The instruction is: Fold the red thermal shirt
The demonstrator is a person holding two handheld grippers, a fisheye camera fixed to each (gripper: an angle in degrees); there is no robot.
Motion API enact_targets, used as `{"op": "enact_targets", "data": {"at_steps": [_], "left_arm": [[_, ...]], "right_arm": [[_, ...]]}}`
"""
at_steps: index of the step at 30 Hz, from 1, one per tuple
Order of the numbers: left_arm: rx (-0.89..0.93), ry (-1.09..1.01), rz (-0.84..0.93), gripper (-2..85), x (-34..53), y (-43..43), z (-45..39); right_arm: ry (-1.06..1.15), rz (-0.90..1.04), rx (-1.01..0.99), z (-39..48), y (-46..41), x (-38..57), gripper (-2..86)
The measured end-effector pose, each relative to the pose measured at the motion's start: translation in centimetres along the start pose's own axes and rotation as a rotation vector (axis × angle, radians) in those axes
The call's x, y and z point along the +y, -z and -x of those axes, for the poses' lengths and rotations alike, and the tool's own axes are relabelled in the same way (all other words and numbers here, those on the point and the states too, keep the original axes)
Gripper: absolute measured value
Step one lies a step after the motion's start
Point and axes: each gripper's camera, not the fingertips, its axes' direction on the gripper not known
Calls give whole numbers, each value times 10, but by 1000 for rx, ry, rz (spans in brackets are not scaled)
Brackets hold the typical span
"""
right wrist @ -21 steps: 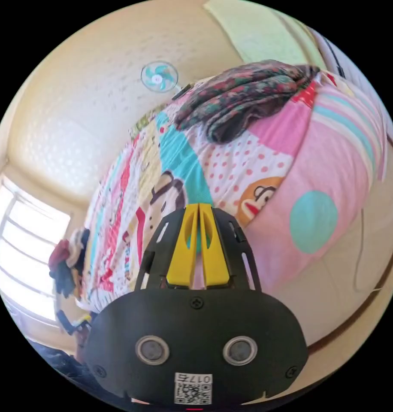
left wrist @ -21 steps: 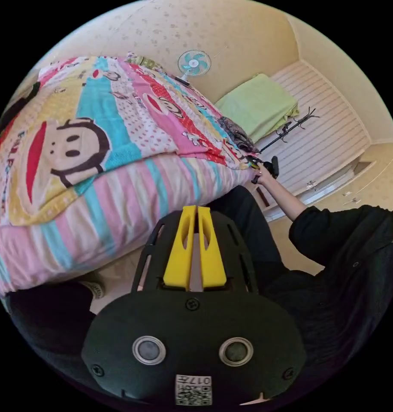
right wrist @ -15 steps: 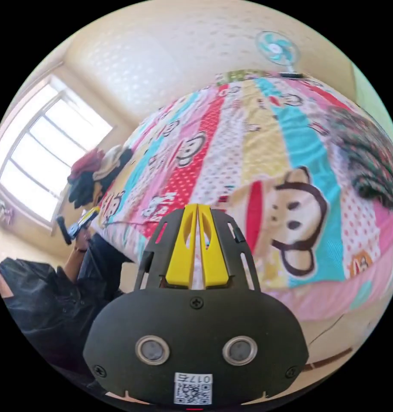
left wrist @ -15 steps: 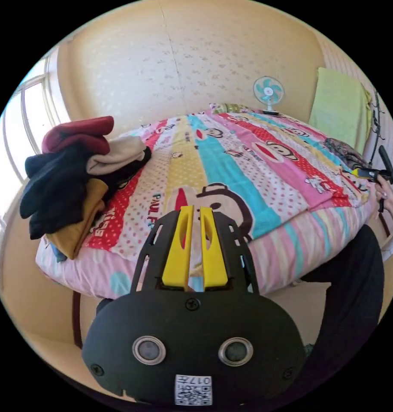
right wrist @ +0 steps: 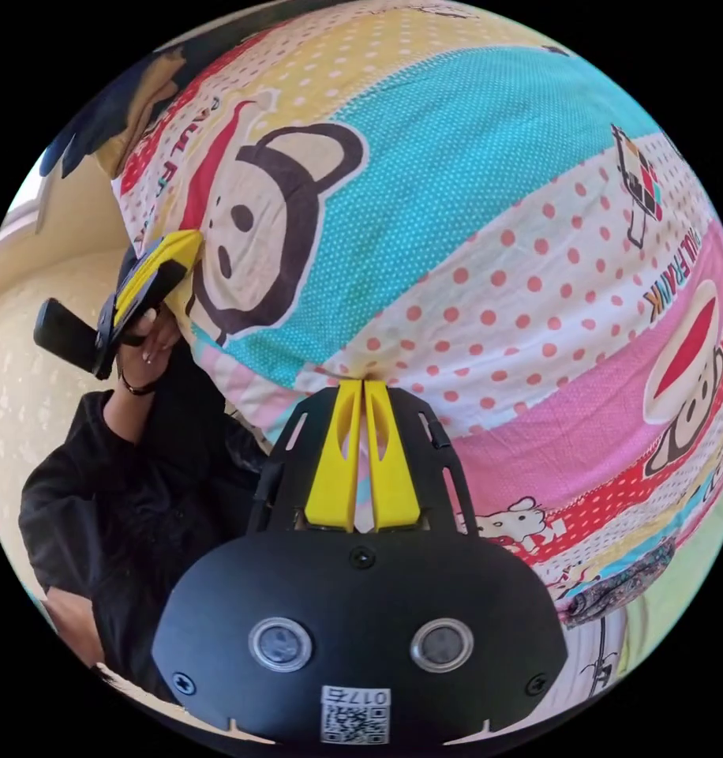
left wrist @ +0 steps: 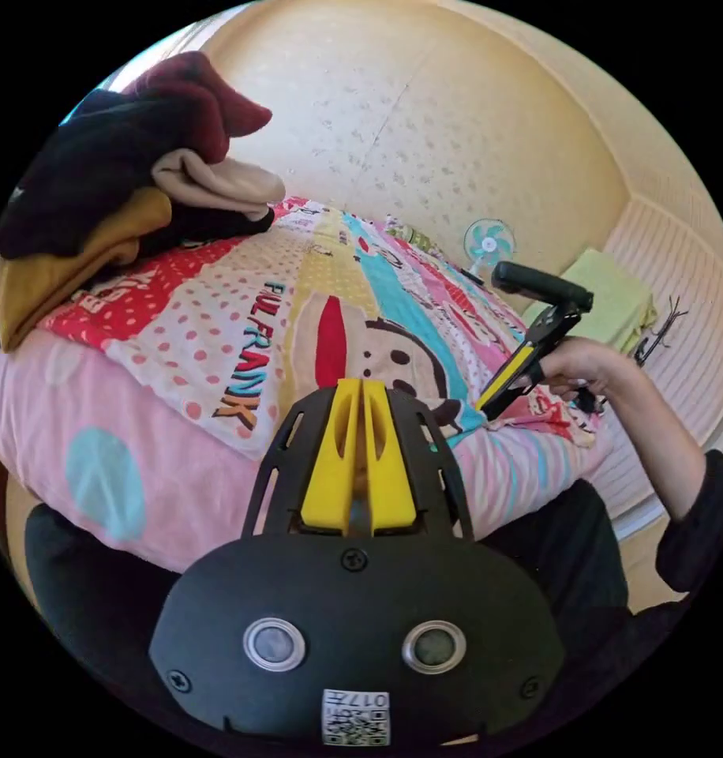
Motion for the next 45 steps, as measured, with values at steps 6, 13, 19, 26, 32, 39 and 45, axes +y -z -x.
{"op": "enact_targets", "data": {"at_steps": [6, 13, 19, 26, 32, 39, 45], "left_arm": [[-348, -253, -250, 88, -76, 97, -16], [-561, -122, -707, 132, -237, 228, 28], [-648, 63, -447, 108, -313, 159, 69], [-83, -51, -150, 30, -290, 49, -32], [527, -457, 285, 4, -109, -30, -176], [-92, -396, -64, 122, -79, 50, -133], [-3, -166, 187, 135, -108, -24, -60]], "right_arm": [[-81, -110, 115, 38, -14, 7, 4], [-148, -473, 245, 83, -47, 66, 3], [-206, -748, 179, 94, -78, 118, 2], [-230, -918, 273, 123, -107, 156, 3], [-236, -1064, 399, 153, -134, 197, 4], [-256, -1124, 361, 153, -148, 231, 4], [-252, -1148, 363, 152, -152, 258, 5]]}}
